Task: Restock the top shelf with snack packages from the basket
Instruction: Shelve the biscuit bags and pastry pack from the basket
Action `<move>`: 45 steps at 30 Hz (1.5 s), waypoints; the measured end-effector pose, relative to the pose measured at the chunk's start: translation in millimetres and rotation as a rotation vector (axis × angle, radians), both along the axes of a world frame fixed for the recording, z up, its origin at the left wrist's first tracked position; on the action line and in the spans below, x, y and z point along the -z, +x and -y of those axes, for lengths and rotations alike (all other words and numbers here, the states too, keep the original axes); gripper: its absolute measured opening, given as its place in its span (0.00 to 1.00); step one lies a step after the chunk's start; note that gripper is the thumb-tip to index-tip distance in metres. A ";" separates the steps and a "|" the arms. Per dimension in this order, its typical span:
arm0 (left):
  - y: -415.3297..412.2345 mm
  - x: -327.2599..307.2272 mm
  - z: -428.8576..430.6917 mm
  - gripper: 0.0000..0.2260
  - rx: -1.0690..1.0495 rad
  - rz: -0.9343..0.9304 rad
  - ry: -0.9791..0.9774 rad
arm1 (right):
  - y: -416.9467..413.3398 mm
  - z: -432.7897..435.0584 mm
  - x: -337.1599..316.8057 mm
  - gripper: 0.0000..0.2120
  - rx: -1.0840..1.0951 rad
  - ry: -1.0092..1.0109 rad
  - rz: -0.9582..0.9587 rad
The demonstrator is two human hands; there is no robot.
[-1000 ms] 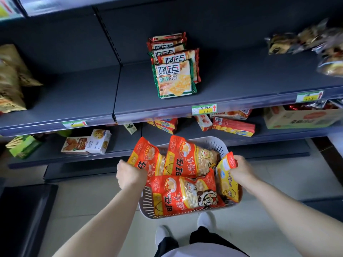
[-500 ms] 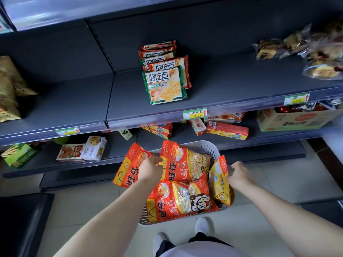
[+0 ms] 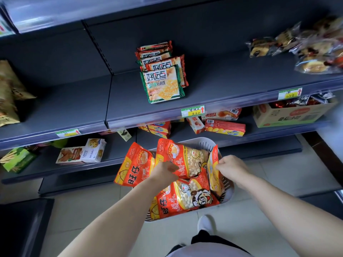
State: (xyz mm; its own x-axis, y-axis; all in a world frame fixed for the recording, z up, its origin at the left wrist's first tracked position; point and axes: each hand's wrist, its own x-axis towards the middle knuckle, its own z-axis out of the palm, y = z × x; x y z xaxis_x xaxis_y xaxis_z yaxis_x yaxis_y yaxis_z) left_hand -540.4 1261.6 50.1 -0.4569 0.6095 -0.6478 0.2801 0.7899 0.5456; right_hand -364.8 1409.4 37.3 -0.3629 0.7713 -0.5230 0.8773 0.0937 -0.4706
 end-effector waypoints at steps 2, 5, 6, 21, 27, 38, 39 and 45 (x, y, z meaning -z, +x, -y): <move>1.8 -3.4 7.8 0.26 0.112 0.127 -0.047 | -9.1 7.0 -23.6 0.10 0.102 -0.066 -0.152; 7.2 -9.8 20.1 0.39 0.240 0.218 -0.071 | -24.6 16.0 -63.8 0.07 0.238 -0.223 -0.384; 9.9 -10.8 23.3 0.43 0.249 0.218 -0.061 | -29.8 19.5 -77.1 0.05 0.266 -0.273 -0.449; 16.2 -64.3 34.9 0.11 -0.359 -0.113 0.763 | -43.4 84.6 -172.3 0.08 0.297 -0.399 -0.983; 15.0 -89.6 27.0 0.09 -0.597 0.228 0.730 | -4.7 72.4 -151.5 0.22 0.163 -0.162 -0.665; 74.1 -136.1 -46.7 0.08 -0.385 0.354 0.727 | 83.3 14.9 -140.2 0.34 0.100 -0.156 -0.618; 86.4 -144.4 -61.2 0.08 -0.368 0.355 0.732 | 96.2 5.5 -146.1 0.29 0.100 -0.133 -0.642; 169.8 -198.5 -155.3 0.15 -0.256 0.398 0.817 | 174.0 -64.9 -180.1 0.23 0.277 0.005 -0.852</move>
State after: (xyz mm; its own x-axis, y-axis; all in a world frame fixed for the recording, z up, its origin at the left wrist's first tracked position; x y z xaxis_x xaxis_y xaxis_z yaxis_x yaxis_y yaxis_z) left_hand -370.6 1416.9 248.6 -0.4772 0.8553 -0.2017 -0.1751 0.1324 0.9756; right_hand -190.8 1474.3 217.3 -0.4266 0.8907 -0.1572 0.2218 -0.0655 -0.9729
